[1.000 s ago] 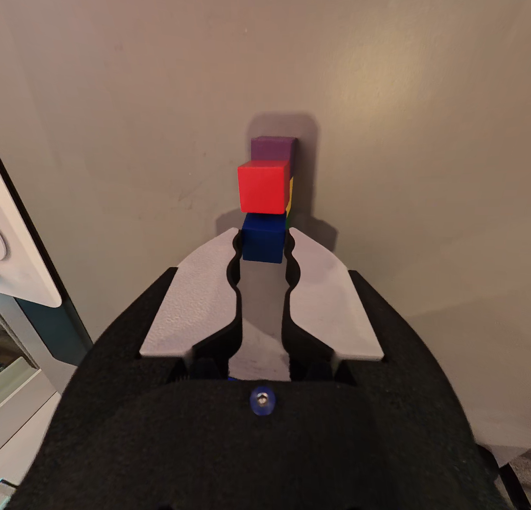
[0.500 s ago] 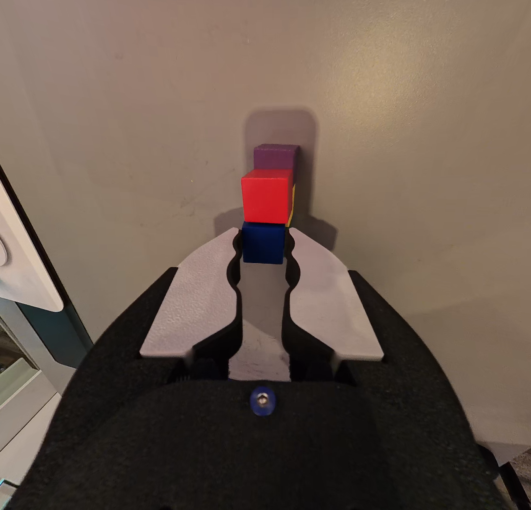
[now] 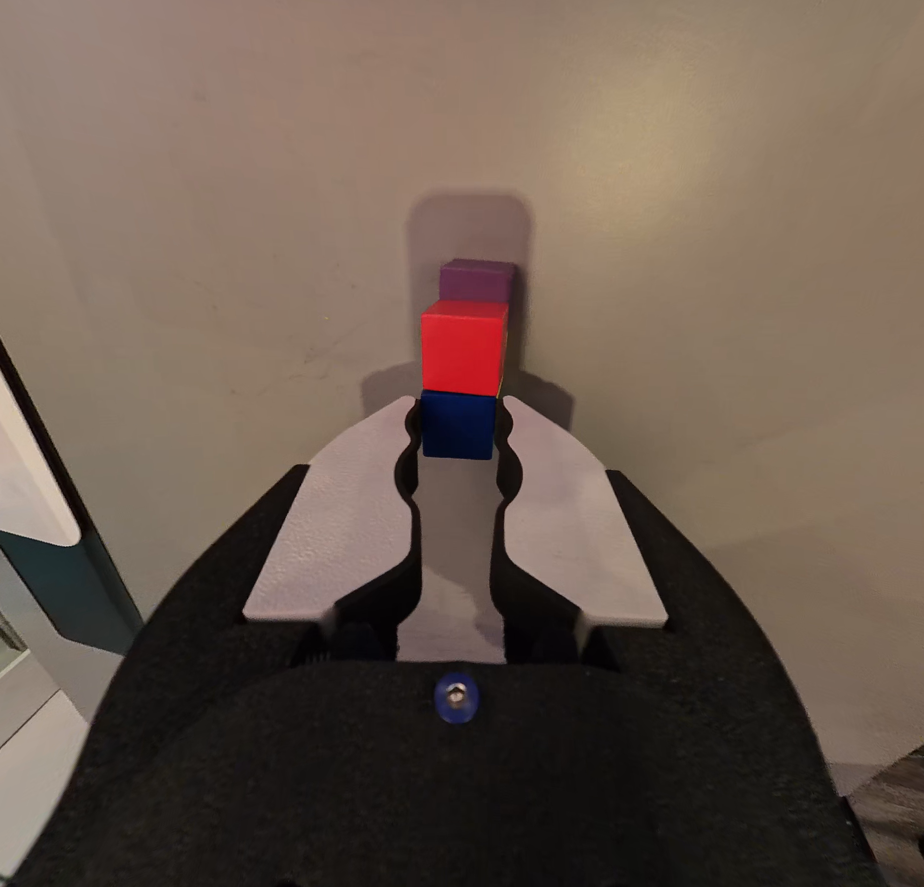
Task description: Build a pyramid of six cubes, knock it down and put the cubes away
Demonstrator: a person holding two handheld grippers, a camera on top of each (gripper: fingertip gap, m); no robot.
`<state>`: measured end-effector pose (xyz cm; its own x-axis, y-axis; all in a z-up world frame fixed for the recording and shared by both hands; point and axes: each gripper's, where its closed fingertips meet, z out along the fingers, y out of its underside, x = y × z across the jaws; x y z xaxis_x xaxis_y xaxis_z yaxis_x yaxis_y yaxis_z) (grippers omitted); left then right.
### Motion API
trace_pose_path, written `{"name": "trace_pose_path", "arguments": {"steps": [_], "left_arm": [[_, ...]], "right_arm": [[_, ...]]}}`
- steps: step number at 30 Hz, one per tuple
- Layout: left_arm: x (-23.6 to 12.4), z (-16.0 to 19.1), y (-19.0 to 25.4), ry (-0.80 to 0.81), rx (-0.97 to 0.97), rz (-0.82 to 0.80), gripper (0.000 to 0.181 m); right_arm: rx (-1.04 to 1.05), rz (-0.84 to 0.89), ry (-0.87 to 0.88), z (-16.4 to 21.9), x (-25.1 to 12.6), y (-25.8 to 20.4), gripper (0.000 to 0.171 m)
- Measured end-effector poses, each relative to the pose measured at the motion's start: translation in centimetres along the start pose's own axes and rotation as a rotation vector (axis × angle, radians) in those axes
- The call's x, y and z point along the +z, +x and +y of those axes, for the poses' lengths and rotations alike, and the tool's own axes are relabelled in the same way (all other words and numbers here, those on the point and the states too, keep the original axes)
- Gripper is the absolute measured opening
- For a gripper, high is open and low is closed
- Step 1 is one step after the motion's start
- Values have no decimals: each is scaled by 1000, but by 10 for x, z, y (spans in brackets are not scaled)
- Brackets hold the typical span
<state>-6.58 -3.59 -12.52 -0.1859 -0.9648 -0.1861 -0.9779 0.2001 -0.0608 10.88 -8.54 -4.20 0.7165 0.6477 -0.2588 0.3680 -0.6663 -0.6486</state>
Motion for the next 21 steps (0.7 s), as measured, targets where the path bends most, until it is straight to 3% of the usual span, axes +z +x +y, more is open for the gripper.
{"name": "trace_pose_path", "arguments": {"steps": [7,12,17,21], "left_arm": [[-7,-1,-5,15,-8,-18,48],[-33,1,-12,77,-20,-51,45],[-93,8,-41,323,-133,-219,39],[-151,52,-93,575,-398,-375,39]], "right_arm": [[0,-5,-8,0,1,0,55],[-8,-10,-8,0,2,-2,55],[-33,-31,31,-7,-4,-9,54],[-80,-37,72,-17,-12,-22,54]]}}
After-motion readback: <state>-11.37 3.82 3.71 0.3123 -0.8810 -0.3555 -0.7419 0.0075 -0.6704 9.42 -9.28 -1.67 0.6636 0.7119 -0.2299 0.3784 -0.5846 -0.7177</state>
